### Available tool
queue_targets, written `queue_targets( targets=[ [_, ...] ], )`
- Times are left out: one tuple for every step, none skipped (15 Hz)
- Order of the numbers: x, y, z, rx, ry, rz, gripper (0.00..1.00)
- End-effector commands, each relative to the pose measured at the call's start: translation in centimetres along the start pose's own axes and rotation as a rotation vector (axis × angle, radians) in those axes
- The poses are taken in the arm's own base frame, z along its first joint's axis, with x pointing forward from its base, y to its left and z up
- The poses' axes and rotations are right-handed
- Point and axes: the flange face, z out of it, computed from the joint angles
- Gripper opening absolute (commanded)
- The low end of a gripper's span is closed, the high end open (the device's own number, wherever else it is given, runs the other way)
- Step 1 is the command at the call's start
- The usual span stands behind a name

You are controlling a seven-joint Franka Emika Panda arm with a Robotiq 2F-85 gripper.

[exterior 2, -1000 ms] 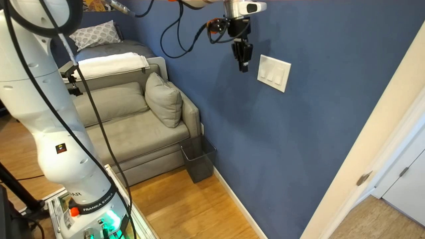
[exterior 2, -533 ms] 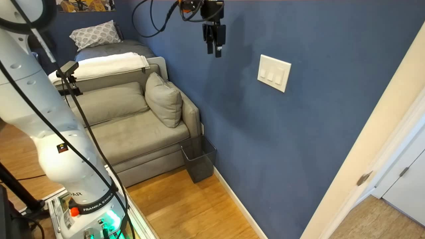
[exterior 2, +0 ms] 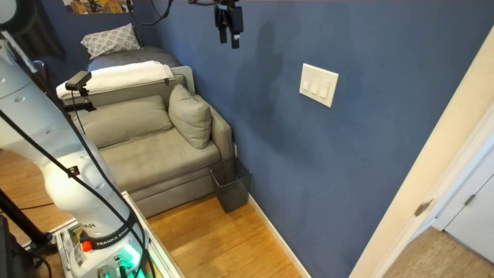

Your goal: Turn all three light switches on

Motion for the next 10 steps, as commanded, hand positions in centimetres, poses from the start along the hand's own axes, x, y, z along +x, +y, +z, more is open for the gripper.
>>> queue_targets(
  targets=[
    [-0.55,-0.02,-0.53,0.002,-0.004,-0.007,1.0],
    [-0.86,-0.02,-0.87,0.003,0.001,-0.009,1.0],
    [-0.9,-0.01,-0.92,0.003,0.002,-0.009,1.0],
    [-0.81,0.0,-0.8,0.002,0.0,-0.008,1.0],
    [-0.66,-0.04,-0.59,0.001,-0.004,-0.008,1.0],
    [-0.54,-0.08,-0.41,0.0,-0.008,-0.008,1.0],
    [-0.48,-0.09,-0.33,-0.001,-0.009,-0.008,1.0],
    [-0.45,-0.09,-0.29,-0.001,-0.01,-0.008,1.0],
    [-0.45,-0.09,-0.29,-0.001,-0.01,-0.008,1.0],
    [-0.46,-0.09,-0.3,-0.001,-0.01,-0.008,1.0]
  ],
)
